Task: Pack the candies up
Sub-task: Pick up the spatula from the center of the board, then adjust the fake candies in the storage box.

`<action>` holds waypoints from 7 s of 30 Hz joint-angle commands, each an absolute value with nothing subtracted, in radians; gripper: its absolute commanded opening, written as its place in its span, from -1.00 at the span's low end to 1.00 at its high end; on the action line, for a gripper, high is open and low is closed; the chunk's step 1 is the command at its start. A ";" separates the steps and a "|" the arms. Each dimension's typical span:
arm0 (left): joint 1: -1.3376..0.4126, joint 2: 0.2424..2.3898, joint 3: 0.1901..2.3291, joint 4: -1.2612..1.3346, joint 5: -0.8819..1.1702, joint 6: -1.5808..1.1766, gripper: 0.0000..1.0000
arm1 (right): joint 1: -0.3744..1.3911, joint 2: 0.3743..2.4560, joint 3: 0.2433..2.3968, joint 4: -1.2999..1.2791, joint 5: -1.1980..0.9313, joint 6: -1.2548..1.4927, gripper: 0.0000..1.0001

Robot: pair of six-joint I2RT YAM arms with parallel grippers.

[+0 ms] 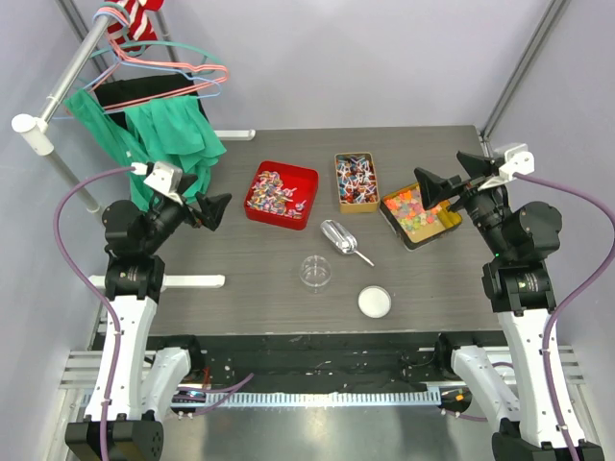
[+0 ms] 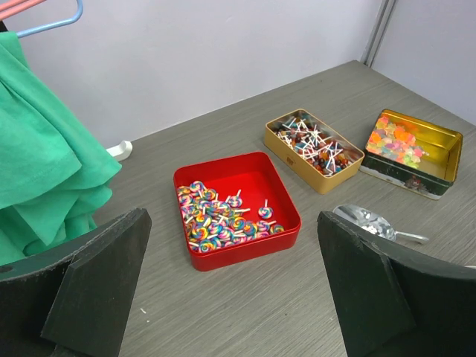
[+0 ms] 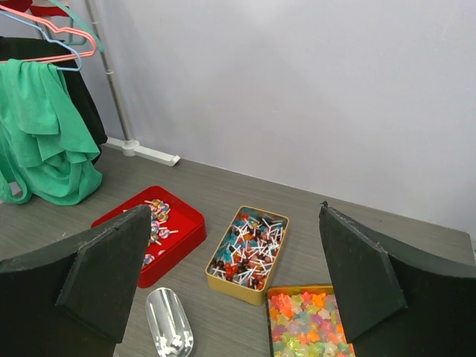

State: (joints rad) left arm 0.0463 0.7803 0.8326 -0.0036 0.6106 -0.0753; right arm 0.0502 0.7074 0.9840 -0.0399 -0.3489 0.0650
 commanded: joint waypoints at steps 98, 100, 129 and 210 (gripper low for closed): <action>-0.196 1.479 0.939 -0.021 0.402 0.103 1.00 | 0.443 1.557 0.781 -0.061 -0.290 -0.402 0.01; -0.196 1.479 0.937 -0.020 0.403 0.100 1.00 | 0.445 1.559 0.779 -0.055 -0.278 -0.400 -0.01; -0.270 1.546 1.187 -0.204 0.648 0.025 1.00 | 0.627 1.315 0.960 -0.253 -0.008 -0.552 -0.98; -0.344 1.706 1.192 -0.189 1.302 -0.104 -1.00 | 0.879 1.167 0.765 0.049 0.157 -0.620 -0.61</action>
